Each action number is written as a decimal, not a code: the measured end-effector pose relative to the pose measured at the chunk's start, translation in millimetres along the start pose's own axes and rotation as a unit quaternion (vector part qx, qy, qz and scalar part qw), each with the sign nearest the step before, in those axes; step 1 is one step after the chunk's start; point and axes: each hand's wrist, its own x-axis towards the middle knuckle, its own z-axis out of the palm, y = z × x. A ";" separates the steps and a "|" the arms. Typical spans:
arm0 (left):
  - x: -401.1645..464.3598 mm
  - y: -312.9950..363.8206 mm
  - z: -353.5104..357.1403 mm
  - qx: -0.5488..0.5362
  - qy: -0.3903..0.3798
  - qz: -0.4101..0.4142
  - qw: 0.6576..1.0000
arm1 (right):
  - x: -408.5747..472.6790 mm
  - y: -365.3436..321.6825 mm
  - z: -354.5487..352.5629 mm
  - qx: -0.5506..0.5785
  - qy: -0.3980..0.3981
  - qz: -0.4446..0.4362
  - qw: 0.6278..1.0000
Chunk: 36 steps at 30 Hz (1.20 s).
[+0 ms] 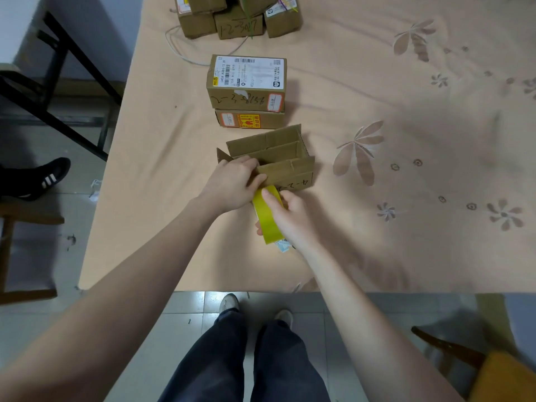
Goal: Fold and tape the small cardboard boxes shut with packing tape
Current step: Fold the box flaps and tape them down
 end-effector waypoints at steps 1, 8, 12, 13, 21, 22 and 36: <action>0.9 -1.5 -1.3 -0.010 -0.011 0.001 1.000 | 0.8 -1.1 -2.2 0.017 -0.014 0.008 1.000; 4.3 -2.8 1.9 0.016 -0.001 0.000 1.000 | -6.1 4.7 -0.7 -0.016 -0.034 -0.018 0.999; 7.4 -0.1 2.1 0.027 0.020 0.003 0.999 | -8.6 6.2 7.8 -0.039 0.014 -0.039 0.998; 7.3 -1.3 1.2 0.030 0.027 0.001 0.999 | -7.6 6.0 11.0 -0.033 0.022 -0.027 0.999; -1.3 -12.2 5.7 0.054 0.019 0.015 0.998 | 1.5 8.8 22.4 -0.058 0.035 0.017 0.998; 0.1 -14.2 3.3 0.045 0.010 0.022 0.999 | 2.6 10.4 22.9 -0.036 0.022 0.024 0.999; -72.6 20.5 2.7 -0.190 0.203 -0.262 0.924 | 0.4 18.5 18.7 0.001 0.001 0.031 1.000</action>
